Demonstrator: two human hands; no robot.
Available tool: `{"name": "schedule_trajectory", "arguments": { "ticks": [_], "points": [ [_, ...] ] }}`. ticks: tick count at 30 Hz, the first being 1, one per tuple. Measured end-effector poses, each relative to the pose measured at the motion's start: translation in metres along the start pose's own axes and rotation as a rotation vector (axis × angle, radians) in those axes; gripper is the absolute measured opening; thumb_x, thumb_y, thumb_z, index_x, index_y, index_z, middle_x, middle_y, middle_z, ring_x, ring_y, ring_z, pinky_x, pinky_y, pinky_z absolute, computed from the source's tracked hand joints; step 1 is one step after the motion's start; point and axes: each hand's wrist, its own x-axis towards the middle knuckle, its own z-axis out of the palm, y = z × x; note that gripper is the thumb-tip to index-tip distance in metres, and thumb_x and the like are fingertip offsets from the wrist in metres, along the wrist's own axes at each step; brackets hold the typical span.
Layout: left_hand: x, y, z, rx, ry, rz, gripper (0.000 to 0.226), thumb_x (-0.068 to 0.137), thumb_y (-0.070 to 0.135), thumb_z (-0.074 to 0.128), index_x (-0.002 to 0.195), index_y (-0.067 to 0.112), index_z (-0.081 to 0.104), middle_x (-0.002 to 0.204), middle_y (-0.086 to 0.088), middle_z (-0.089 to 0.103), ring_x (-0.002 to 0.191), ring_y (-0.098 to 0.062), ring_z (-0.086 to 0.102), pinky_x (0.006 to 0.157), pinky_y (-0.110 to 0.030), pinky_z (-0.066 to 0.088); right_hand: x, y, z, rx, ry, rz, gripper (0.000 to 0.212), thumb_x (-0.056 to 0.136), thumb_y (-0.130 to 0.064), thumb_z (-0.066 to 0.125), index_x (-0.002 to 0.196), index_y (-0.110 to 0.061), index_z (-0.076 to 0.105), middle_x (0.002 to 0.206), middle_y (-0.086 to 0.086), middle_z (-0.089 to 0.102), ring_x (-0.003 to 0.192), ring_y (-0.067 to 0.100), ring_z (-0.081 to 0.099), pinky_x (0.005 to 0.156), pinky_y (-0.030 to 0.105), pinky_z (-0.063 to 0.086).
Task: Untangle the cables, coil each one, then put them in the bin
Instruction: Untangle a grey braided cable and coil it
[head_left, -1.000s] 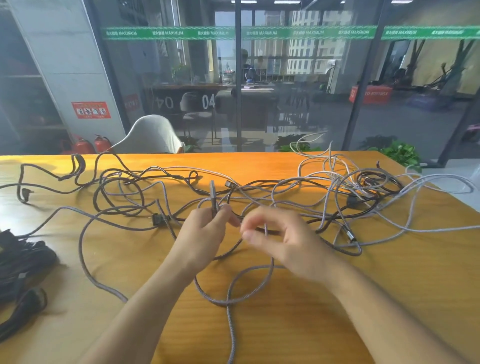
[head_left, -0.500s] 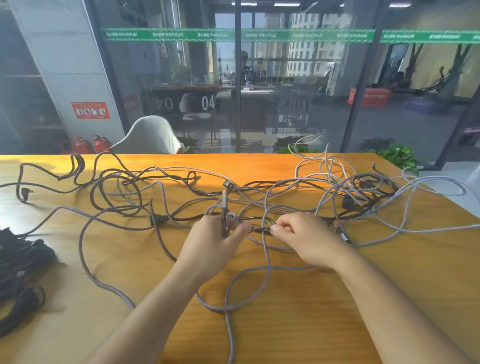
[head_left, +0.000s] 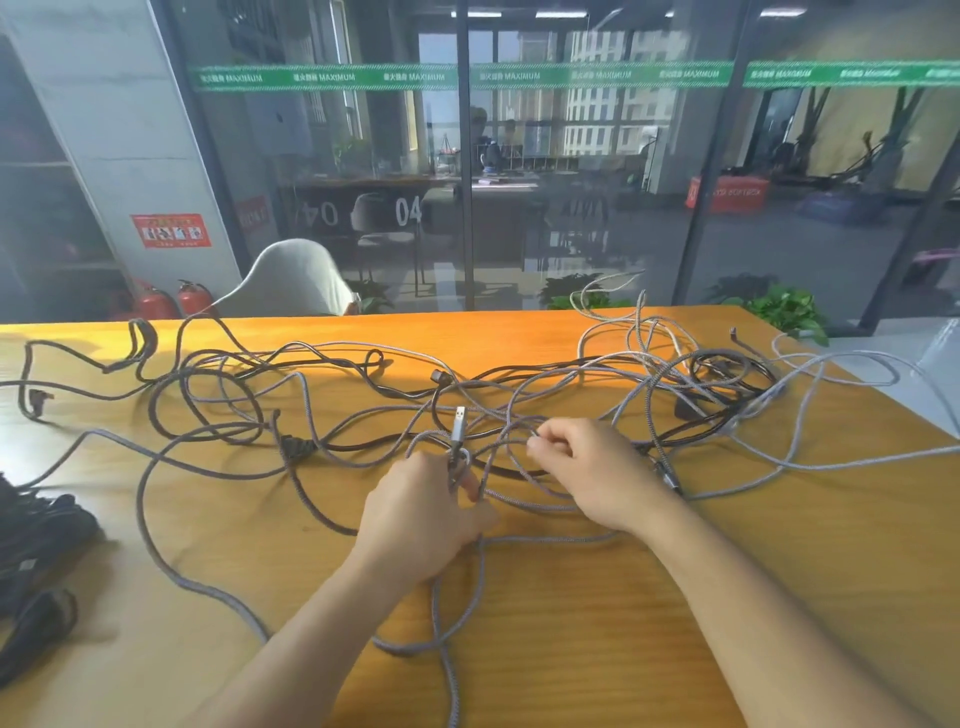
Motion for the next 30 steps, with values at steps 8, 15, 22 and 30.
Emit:
{"name": "schedule_trajectory", "arguments": {
  "ticks": [8, 15, 22, 30],
  "points": [
    [0.007, -0.012, -0.018, -0.124, 0.109, 0.094, 0.017, 0.075, 0.028, 0.080, 0.076, 0.027, 0.063, 0.053, 0.009, 0.049, 0.050, -0.010, 0.044, 0.054, -0.029, 0.042, 0.013, 0.022, -0.017, -0.035, 0.414, 0.128, 0.038, 0.106, -0.032, 0.054, 0.080, -0.008, 0.067, 0.060, 0.007, 0.059, 0.053, 0.020, 0.045, 0.048, 0.025, 0.030],
    [0.007, -0.014, -0.038, -0.532, 0.411, 0.148, 0.012, 0.069, 0.026, 0.068, 0.072, 0.016, 0.062, 0.051, 0.008, 0.044, 0.049, -0.012, 0.037, 0.050, -0.028, 0.036, 0.022, 0.049, -0.022, -0.068, 0.482, 0.319, 0.040, 0.105, -0.033, 0.054, 0.081, -0.003, 0.068, 0.068, 0.013, 0.069, 0.068, 0.035, 0.063, 0.057, 0.036, 0.046],
    [0.005, -0.016, -0.049, -0.604, 0.546, 0.117, 0.006, 0.072, 0.023, 0.067, 0.070, 0.019, 0.063, 0.051, 0.009, 0.046, 0.049, -0.008, 0.039, 0.052, -0.030, 0.037, 0.023, 0.061, -0.028, -0.052, 0.584, 0.411, 0.038, 0.106, -0.033, 0.052, 0.095, -0.002, 0.070, 0.085, 0.017, 0.073, 0.077, 0.039, 0.065, 0.063, 0.042, 0.052],
    [0.004, -0.013, -0.044, -0.538, 0.452, 0.168, 0.024, 0.077, 0.022, 0.066, 0.070, 0.004, 0.052, 0.055, 0.001, 0.039, 0.053, -0.015, 0.033, 0.050, -0.028, 0.035, 0.018, 0.058, -0.027, -0.016, 0.378, 0.324, 0.037, 0.100, -0.032, 0.063, 0.137, -0.024, 0.063, 0.134, -0.003, 0.068, 0.112, 0.021, 0.064, 0.082, 0.031, 0.043]
  ]
}}
